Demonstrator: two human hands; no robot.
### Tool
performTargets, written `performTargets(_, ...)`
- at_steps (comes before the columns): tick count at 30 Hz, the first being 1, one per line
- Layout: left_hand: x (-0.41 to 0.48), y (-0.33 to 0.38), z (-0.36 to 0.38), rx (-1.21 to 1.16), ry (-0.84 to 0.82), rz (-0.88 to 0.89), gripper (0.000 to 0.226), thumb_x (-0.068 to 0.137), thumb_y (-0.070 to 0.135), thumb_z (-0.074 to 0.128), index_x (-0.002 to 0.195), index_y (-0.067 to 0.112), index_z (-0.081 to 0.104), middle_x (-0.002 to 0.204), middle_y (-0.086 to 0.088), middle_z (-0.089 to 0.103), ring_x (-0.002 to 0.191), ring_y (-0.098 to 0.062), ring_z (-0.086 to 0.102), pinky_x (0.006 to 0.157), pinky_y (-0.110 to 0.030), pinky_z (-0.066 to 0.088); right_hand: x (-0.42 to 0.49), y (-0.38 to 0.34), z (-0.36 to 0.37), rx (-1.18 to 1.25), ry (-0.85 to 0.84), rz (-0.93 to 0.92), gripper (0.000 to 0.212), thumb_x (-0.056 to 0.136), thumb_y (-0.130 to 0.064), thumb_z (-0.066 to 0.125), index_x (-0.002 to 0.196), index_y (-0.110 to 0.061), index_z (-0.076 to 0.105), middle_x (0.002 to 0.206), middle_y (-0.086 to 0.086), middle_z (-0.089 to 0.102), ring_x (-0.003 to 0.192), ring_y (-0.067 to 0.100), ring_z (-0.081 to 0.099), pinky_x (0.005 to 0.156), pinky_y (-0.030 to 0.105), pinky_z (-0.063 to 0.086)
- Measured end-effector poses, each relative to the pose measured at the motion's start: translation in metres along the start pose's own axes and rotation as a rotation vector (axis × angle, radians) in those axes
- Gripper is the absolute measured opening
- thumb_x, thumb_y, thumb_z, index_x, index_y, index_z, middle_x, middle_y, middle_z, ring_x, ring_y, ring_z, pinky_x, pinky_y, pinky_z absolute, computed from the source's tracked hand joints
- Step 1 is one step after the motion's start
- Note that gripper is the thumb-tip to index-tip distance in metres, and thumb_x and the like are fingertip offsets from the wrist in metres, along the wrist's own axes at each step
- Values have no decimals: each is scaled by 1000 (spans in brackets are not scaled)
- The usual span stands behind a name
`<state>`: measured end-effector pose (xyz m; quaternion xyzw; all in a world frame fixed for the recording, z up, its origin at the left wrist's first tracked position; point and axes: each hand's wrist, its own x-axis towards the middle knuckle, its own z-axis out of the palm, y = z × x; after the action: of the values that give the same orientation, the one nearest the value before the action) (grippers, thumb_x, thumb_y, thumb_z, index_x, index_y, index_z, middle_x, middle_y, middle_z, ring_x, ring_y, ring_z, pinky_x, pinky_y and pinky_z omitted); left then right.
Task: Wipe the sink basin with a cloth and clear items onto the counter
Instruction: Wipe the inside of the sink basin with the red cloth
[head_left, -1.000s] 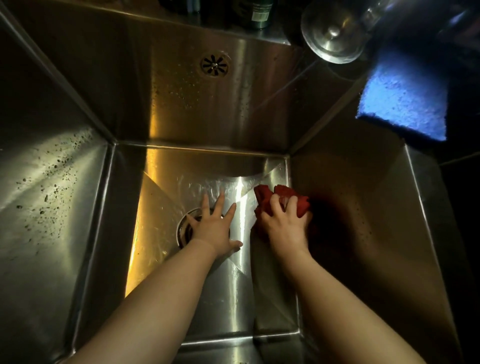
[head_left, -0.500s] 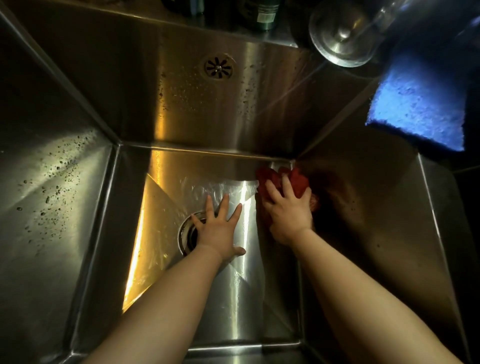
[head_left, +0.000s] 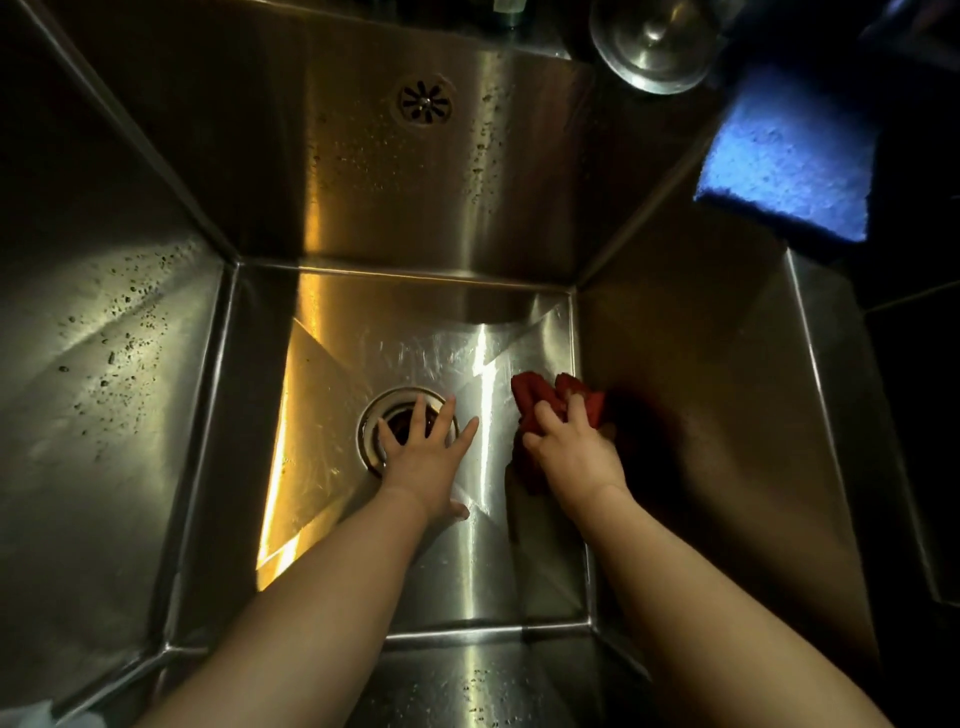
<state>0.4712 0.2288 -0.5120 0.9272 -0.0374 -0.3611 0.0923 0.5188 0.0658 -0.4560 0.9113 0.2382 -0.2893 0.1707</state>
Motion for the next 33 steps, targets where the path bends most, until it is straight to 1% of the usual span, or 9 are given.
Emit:
performTargets(3, -7, 1, 6, 23, -12, 4, 112, 75, 51, 70, 146, 36, -15, 152, -1, -31, 139, -37, -24, 104, -73, 3, -15, -4, 0, -39, -128, -5, 39, 95, -24, 47, 133, -31, 44, 147, 3, 16, 136, 44, 6, 83, 52, 44)
performTargets(11, -20, -3, 19, 70, -26, 31, 114, 74, 52, 70, 145, 37, -17, 155, -1, -26, 141, -37, -21, 101, -74, 4, -34, -8, 0, -76, -334, -117, 41, 92, -25, 51, 132, -33, 44, 144, 4, 22, 134, 39, 13, 90, 59, 37)
performTargets(13, -23, -6, 20, 75, -22, 32, 114, 73, 54, 69, 144, 38, -18, 155, -1, -24, 141, -37, -20, 103, -74, 4, -33, -2, -3, -36, -327, -138, 40, 91, -24, 50, 130, -33, 46, 142, 4, 24, 133, 38, 15, 89, 58, 37)
performTargets(18, -25, -11, 21, 111, -16, 43, 113, 73, 61, 66, 143, 41, -20, 155, -3, -25, 141, -37, -21, 104, -73, 1, -31, 4, 0, 7, -188, -130, 37, 90, -21, 51, 126, -31, 47, 144, 2, 20, 135, 38, 13, 89, 56, 40)
performTargets(23, -25, -12, 19, 120, -25, 52, 113, 73, 61, 65, 143, 40, -21, 155, -3, -25, 141, -36, -21, 105, -72, 1, -29, 6, 2, -11, -343, -228, 34, 90, -25, 51, 122, -35, 49, 146, 2, 19, 135, 42, 13, 93, 60, 36)
performTargets(26, -26, -11, 18, 120, -24, 51, 112, 75, 60, 65, 143, 39, -21, 155, -4, -25, 141, -36, -21, 105, -72, 1, -35, 7, 10, 86, -439, -235, 38, 88, -30, 51, 124, -40, 44, 145, 7, 21, 129, 47, 23, 98, 62, 33)
performTargets(28, -28, -11, 17, 124, -29, 50, 110, 76, 59, 65, 144, 39, -20, 155, -4, -25, 141, -36, -21, 106, -71, 1, -41, 2, 14, 58, -433, -337, 40, 86, -25, 57, 122, -37, 47, 139, 4, 26, 127, 42, 26, 95, 58, 36)
performTargets(30, -31, -13, 16, 122, -35, 50, 109, 77, 57, 65, 144, 40, -19, 155, -4, -24, 141, -36, -21, 107, -70, 2, -46, -3, 18, 41, -379, -453, 40, 83, -20, 62, 117, -36, 49, 134, 1, 29, 120, 36, 30, 86, 52, 40)
performTargets(33, -33, -20, 13, 114, -56, 51, 109, 76, 55, 67, 144, 43, -16, 155, -4, -25, 140, -36, -22, 105, -71, 5, -50, -13, 25, 119, -292, -559, 38, 81, -27, 63, 114, -37, 48, 131, 0, 31, 109, 32, 36, 81, 48, 44)
